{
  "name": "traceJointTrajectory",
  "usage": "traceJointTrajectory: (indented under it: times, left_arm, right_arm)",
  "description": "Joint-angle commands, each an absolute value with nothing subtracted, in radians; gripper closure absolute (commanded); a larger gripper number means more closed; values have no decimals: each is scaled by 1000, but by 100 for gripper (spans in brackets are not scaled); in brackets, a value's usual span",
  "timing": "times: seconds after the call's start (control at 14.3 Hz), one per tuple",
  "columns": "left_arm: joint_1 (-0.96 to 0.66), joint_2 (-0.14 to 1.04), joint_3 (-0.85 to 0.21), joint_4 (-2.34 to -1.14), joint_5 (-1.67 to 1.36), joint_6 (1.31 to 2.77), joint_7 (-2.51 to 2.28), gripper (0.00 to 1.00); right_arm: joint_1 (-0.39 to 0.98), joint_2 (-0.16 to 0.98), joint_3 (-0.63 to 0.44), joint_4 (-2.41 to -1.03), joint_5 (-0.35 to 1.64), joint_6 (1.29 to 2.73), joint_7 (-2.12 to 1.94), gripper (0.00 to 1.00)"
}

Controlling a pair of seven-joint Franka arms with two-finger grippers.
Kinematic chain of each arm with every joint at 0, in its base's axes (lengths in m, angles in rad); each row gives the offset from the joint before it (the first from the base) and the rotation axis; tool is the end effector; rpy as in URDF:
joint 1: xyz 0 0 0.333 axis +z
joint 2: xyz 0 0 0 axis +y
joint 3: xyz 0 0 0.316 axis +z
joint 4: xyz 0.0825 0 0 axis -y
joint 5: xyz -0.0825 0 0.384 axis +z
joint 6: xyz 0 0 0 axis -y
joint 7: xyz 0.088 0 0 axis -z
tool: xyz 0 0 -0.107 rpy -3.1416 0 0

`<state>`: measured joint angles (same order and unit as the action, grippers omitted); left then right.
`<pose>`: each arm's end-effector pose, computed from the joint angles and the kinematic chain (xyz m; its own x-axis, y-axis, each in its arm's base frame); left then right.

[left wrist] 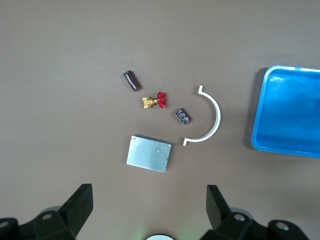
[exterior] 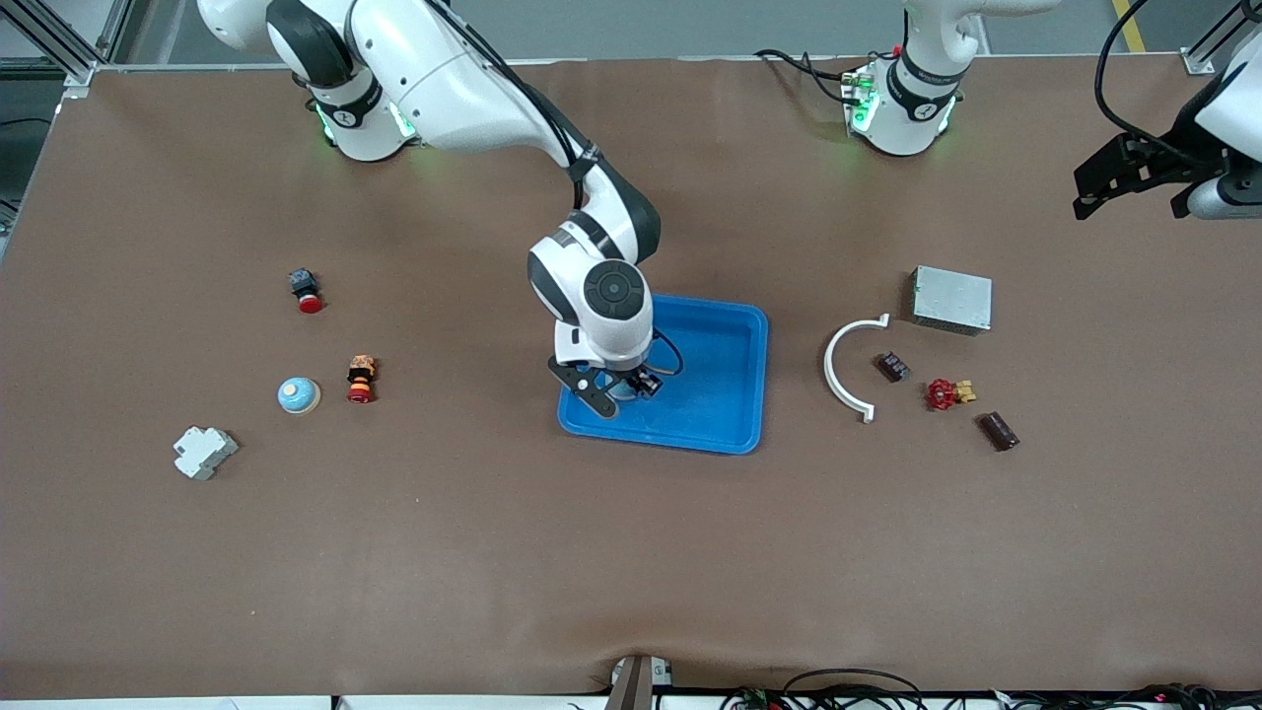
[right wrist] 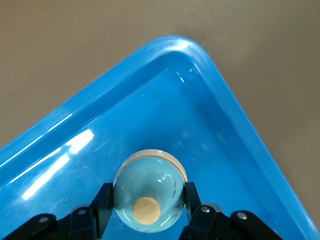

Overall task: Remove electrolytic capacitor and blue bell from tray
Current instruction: 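Carry the bell with the right gripper beside the first bell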

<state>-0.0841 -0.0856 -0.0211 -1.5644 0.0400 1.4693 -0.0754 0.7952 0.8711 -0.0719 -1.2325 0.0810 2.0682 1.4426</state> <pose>0.5145 -0.0503 0.6646 0.9996 -0.0257 -0.0063 -0.0260 -0.9988 -0.0422 0.5514 0.5113 0.2404 0.7418 -0.6703 -0.0190 -0.6697 -0.7420 0.0311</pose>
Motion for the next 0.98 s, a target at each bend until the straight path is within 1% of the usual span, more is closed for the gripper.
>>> traceJointTrajectory:
  times: [0.0, 0.14, 0.35, 0.42, 0.56, 0.77, 0.91]
  left_arm:
    - [-86, -94, -29, -1572, 18, 1466, -71, 0]
    - [-84, -95, -41, -1577, 17, 1466, -72, 0]
    - [-83, -91, -43, -1571, 17, 1466, -60, 0]
    - [-80, -92, -43, -1575, 17, 1463, -54, 0]
    - [-86, -91, -43, -1577, 18, 1442, -73, 0]
    - [-75, -92, -54, -1580, 21, 1434, -75, 0]
    - [-71, -92, -52, -1571, 21, 1434, -75, 0]
  right_arm:
    - [776, 858, -69, -1158, 75, 1970, 1416, 100]
    - [727, 825, -68, -1160, 81, 1964, 1298, 100]
    - [616, 740, -69, -1170, 81, 1815, 1061, 100]
    - [577, 715, -69, -1180, 80, 1800, 981, 100]
    - [497, 639, -69, -1268, 81, 1818, 822, 100]
    - [384, 520, -69, -1449, 80, 1916, 579, 100]
    - [310, 491, -69, -1505, 78, 1940, 438, 100]
